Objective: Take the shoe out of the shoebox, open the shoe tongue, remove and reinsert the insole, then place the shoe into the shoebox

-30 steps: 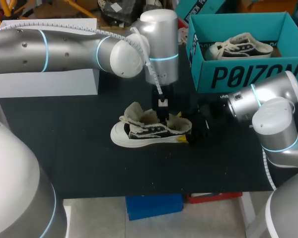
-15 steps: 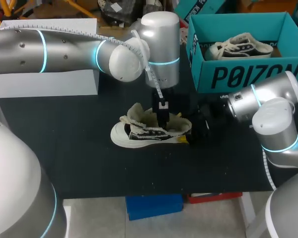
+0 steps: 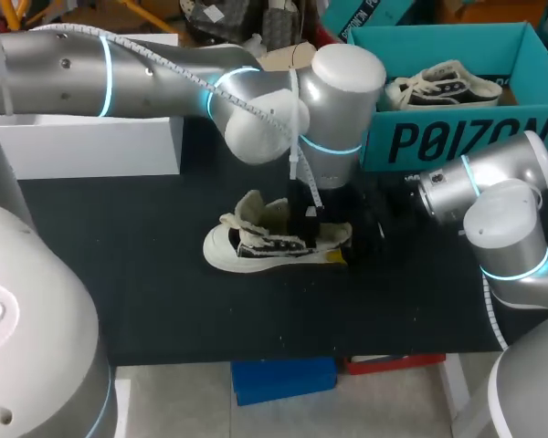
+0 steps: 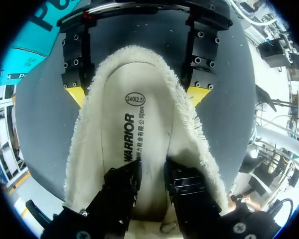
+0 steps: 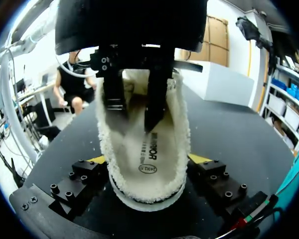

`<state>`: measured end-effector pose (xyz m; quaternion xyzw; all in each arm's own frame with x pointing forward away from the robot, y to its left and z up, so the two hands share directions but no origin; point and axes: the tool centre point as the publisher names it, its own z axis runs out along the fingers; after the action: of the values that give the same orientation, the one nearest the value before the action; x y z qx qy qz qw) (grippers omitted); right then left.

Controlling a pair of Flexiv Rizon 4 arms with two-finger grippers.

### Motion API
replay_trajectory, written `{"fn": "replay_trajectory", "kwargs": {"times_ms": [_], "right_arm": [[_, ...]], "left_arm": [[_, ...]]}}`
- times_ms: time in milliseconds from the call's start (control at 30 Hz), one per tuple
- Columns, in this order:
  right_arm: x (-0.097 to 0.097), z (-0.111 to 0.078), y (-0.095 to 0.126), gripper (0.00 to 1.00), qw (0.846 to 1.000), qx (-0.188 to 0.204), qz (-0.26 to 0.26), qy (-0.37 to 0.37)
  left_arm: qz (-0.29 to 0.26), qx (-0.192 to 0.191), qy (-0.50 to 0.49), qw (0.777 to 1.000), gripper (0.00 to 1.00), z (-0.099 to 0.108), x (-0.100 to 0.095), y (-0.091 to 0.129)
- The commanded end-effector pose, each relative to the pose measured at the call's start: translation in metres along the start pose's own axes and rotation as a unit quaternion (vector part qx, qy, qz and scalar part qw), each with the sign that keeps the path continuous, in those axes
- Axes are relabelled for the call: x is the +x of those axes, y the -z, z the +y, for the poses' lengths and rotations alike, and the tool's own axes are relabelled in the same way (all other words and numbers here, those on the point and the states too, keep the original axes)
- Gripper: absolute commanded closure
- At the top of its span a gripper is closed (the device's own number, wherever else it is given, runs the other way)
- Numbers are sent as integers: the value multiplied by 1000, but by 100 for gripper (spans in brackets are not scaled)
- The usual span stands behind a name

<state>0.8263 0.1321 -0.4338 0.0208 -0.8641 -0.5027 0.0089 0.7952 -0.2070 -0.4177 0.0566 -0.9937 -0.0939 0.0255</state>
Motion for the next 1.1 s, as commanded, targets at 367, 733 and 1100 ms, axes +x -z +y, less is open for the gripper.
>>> {"fn": "replay_trajectory", "kwargs": {"times_ms": [367,733,1100], "right_arm": [[-2,-2,1,100,1000,1,0,-1],[-2,-2,1,100,1000,1,0,-1],[-2,-2,1,100,1000,1,0,-1]], "left_arm": [[-175,-96,67,978,69,4,-6,-31],[-207,-41,103,972,70,22,-39,-30],[-222,-8,98,970,68,26,-58,-32]]}}
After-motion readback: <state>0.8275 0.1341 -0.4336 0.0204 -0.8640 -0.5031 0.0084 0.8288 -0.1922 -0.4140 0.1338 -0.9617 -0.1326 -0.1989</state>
